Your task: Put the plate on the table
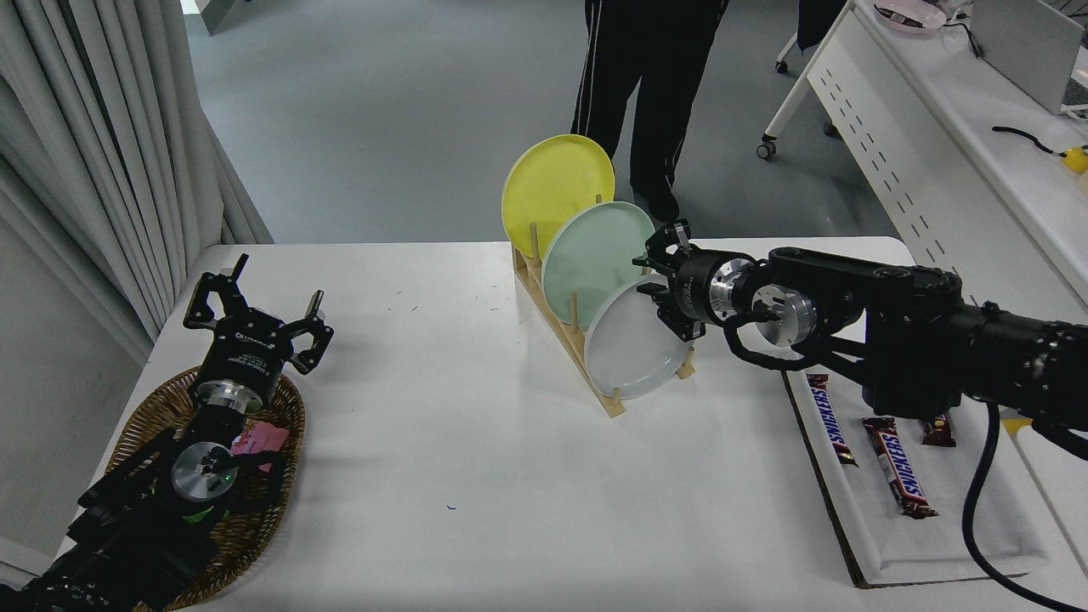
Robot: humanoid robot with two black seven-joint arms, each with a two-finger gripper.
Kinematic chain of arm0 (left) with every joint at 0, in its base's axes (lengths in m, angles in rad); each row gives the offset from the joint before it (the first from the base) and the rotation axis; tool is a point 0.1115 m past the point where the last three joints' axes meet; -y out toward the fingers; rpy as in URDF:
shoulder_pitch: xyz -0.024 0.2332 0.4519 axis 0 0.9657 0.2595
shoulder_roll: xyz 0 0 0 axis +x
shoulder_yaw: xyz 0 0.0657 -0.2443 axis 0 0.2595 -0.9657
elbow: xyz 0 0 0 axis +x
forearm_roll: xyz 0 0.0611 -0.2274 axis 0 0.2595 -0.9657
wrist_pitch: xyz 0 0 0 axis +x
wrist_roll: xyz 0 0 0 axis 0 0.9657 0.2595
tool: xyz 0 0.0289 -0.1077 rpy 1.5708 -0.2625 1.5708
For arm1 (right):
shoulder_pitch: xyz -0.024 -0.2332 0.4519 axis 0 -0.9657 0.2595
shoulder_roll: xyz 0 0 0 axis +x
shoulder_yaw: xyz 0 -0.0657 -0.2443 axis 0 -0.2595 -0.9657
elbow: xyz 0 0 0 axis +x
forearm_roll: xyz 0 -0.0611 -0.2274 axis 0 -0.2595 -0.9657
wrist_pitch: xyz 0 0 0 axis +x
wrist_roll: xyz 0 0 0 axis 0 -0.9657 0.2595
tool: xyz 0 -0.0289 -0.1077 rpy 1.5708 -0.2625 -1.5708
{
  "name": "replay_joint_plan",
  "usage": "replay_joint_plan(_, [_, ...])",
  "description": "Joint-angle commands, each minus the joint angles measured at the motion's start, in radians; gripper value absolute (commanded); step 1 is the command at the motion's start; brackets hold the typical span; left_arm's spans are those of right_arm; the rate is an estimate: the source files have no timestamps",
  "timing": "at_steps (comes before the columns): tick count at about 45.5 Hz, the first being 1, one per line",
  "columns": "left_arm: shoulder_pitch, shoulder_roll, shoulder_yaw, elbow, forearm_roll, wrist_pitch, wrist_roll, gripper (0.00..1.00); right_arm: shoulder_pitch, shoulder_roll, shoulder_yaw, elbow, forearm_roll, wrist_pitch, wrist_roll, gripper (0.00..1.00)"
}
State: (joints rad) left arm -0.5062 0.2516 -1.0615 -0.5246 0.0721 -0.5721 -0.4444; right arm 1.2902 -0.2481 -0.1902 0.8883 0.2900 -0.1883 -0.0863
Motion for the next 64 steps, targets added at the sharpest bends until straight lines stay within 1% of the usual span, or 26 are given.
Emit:
replay_joint_plan(1, [0.0, 0.0, 0.0, 0.0, 0.0, 0.001, 0.0, 1.0, 0.0, 0.001, 0.0, 0.0, 0.0, 0.0, -0.006, 0.27])
replay_joint_plan(4, [0.0, 0.0, 0.0, 0.0, 0.0, 0.0, 0.0, 1.0, 0.0, 0.001, 0.0, 0.0, 0.0, 0.0, -0.016, 0.24])
replay_joint_plan(7, [0.0, 0.0, 0.0, 0.0, 0.0, 0.001, 0.001, 1.0, 0.0, 0.001, 0.0, 0.0, 0.0, 0.001, -0.02, 0.24])
replay_joint_plan(11, [0.0, 0.0, 0.0, 0.0, 0.0, 0.0, 0.0, 1.0, 0.001, 0.001, 0.002, 0.0, 0.0, 0.003, -0.023, 0.21])
replay_joint_plan(30, [0.0, 0.0, 0.0, 0.0, 0.0, 0.0, 0.001, 1.0, 0.001, 0.001, 0.011, 0.0, 0.0, 0.006, -0.035, 0.15])
replay_joint_plan(45, [0.0, 0.0, 0.0, 0.0, 0.0, 0.0, 0.0, 1.0, 0.001, 0.001, 0.017, 0.0, 0.0, 0.007, -0.035, 0.05])
replay_joint_plan(50, [0.0, 0.0, 0.0, 0.0, 0.0, 0.0, 0.0, 1.0, 0.001, 0.003, 0.017, 0.0, 0.0, 0.007, -0.035, 0.04])
replay_joint_plan(56, [0.0, 0.0, 0.0, 0.0, 0.0, 0.0, 0.001, 1.0, 0.001, 0.003, 0.018, 0.001, 0.0, 0.007, -0.035, 0.0])
replay_joint_plan(64, [0.0, 0.0, 0.0, 0.0, 0.0, 0.0, 0.0, 1.0, 0.009, 0.001, 0.018, 0.003, 0.001, 0.007, -0.036, 0.0])
